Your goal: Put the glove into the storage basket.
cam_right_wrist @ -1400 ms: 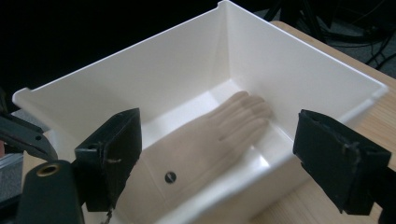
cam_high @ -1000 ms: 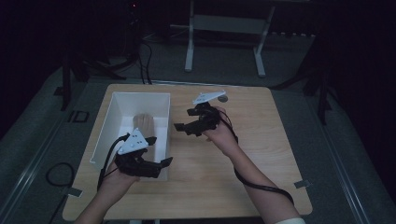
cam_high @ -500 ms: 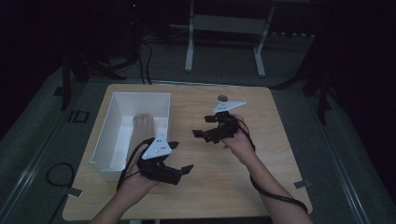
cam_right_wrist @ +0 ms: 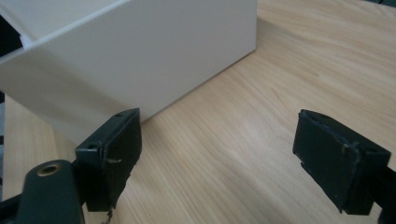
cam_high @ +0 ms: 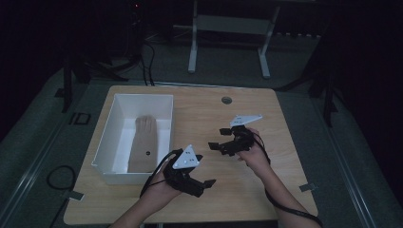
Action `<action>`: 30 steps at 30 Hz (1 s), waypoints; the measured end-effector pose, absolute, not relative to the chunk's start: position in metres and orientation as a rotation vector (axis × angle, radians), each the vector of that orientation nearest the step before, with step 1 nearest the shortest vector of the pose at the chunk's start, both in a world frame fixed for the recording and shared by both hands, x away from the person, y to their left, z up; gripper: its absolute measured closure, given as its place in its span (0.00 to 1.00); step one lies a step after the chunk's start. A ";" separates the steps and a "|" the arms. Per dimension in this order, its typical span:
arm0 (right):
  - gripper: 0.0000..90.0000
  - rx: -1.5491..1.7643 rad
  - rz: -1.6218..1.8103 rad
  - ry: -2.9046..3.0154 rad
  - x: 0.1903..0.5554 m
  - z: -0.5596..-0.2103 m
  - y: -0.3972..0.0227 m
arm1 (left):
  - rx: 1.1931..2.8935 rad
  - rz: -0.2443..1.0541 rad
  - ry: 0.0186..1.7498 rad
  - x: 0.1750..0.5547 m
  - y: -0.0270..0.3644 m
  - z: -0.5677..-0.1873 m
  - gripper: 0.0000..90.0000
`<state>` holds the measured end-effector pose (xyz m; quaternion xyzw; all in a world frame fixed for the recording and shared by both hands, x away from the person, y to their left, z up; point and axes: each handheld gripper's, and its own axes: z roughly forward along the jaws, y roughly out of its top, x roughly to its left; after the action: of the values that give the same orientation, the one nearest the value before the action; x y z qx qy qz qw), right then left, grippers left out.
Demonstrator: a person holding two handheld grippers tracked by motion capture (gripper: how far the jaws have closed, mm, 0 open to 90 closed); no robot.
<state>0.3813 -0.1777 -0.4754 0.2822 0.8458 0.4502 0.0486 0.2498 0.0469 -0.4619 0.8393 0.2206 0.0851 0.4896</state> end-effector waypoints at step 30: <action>0.16 0.945 1.265 2.691 0.371 -0.556 -0.202 | 2.085 0.062 0.519 0.249 0.020 -0.540 0.17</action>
<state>0.3708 -0.2023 -0.5559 0.3029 0.8625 0.4052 0.0107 0.2494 0.0200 -0.5404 0.8530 0.2122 0.0252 0.4762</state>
